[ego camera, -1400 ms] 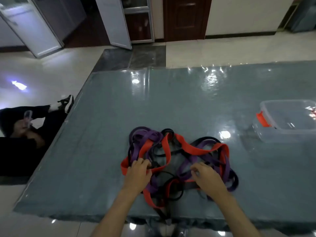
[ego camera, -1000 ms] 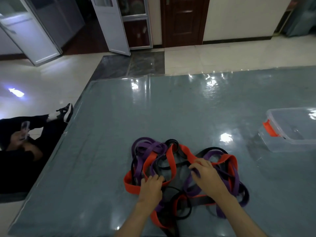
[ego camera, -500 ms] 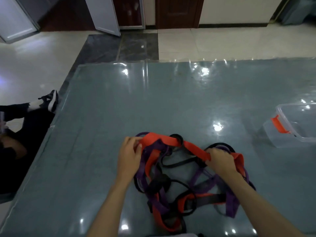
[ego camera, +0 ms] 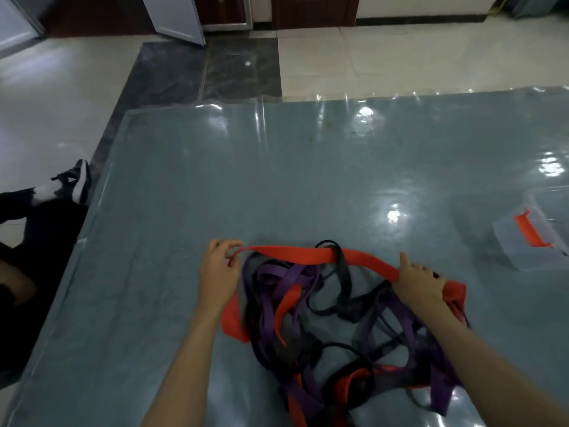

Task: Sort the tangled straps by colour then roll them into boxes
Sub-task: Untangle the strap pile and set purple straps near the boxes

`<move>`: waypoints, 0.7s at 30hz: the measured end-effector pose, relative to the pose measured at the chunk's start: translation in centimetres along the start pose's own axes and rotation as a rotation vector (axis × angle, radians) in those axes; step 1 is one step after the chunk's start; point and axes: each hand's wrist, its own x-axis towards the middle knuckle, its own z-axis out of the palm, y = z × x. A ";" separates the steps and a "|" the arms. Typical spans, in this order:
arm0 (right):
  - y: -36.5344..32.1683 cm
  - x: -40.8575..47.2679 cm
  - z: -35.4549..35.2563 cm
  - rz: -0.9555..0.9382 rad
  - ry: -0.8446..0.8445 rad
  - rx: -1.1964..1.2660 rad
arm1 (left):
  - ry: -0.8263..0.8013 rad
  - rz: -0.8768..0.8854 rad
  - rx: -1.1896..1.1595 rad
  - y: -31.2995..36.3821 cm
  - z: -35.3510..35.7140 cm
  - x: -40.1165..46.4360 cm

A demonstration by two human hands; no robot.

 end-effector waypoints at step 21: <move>-10.7 -9.7 9.0 -0.705 -0.016 0.590 | -0.248 -0.489 0.014 -3.0 7.8 -9.1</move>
